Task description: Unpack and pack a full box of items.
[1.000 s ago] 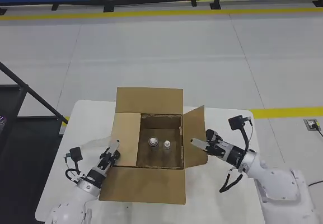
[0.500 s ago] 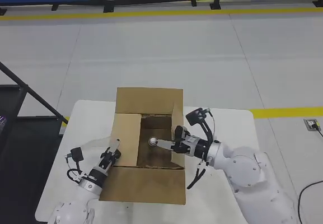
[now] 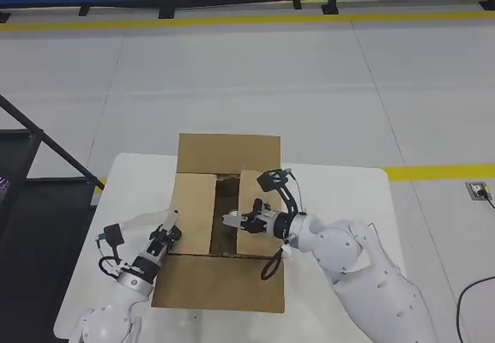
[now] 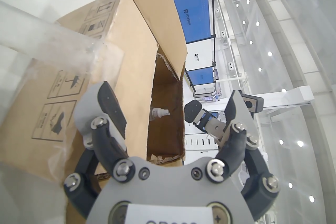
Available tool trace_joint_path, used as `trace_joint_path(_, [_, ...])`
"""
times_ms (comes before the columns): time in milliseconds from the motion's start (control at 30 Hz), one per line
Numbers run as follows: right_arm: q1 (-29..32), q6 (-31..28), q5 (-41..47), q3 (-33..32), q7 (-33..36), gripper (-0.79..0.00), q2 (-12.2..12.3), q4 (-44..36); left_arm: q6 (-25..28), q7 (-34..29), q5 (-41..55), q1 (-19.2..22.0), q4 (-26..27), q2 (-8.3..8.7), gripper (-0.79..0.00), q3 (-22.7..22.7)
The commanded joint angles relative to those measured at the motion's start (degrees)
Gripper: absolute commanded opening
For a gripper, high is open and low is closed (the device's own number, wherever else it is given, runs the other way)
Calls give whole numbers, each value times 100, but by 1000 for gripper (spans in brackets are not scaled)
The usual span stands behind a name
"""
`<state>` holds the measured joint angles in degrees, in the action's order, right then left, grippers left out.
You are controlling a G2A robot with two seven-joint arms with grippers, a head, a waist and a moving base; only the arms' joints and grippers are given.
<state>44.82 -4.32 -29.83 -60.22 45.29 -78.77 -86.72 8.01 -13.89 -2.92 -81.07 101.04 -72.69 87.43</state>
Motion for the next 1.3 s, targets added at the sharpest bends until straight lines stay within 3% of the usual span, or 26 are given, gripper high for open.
trace_joint_path(0, [-48, 96, -69, 52, -25, 0, -10, 111, -12, -3, -5, 21, -17, 1, 0, -1])
trace_joint_path(667, [-49, 275, -185, 96, -178, 0, -15, 261, -85, 145, 93, 134, -66, 1, 0, 29])
trace_joint_path(1033, [207, 361, -638, -53, -244, 0, 60, -831, 33, 157, 672, -86, 468, 40, 0, 638])
trace_joint_path(1200, [443, 340, -1017, -213, -283, 0, 126, -1480, -43, -245, 968, -305, 525, 99, 0, 1159])
trace_joint_path(1267, [607, 735, -1319, -328, -381, 0, 150, -1728, -33, -406, 1050, -402, 489, 125, 0, 1388])
